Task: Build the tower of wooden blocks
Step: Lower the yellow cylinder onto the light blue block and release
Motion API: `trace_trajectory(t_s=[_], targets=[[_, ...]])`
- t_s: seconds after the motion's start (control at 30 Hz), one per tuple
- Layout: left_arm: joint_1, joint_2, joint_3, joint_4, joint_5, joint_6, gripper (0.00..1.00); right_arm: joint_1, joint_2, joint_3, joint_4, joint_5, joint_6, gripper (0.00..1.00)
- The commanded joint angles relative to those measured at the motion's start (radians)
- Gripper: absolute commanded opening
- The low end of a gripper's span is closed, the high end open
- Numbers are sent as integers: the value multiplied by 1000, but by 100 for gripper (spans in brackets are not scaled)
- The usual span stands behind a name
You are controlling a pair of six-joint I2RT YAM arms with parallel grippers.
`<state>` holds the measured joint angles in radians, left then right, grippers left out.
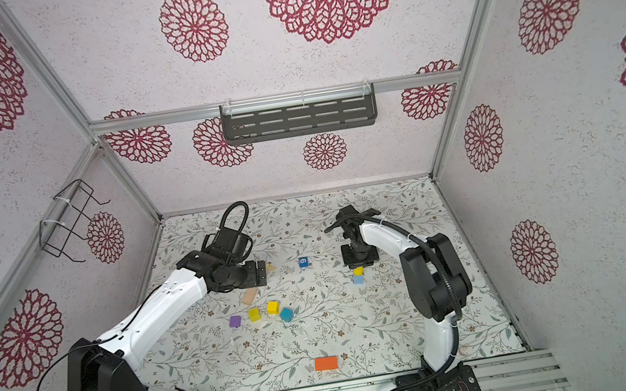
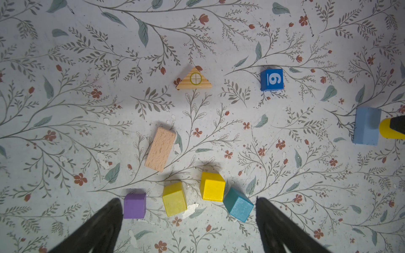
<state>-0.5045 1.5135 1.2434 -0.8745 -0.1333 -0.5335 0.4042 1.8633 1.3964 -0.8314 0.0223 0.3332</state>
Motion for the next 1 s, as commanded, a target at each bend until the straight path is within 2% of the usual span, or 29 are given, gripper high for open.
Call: trace_trajectory(t_s=[0.0, 0.97], targets=[[12, 5, -12, 29, 16, 8, 97, -5, 2, 24, -13, 8, -6, 28], [19, -9, -27, 32, 17, 5, 97, -8, 26, -4, 15, 21, -1, 33]])
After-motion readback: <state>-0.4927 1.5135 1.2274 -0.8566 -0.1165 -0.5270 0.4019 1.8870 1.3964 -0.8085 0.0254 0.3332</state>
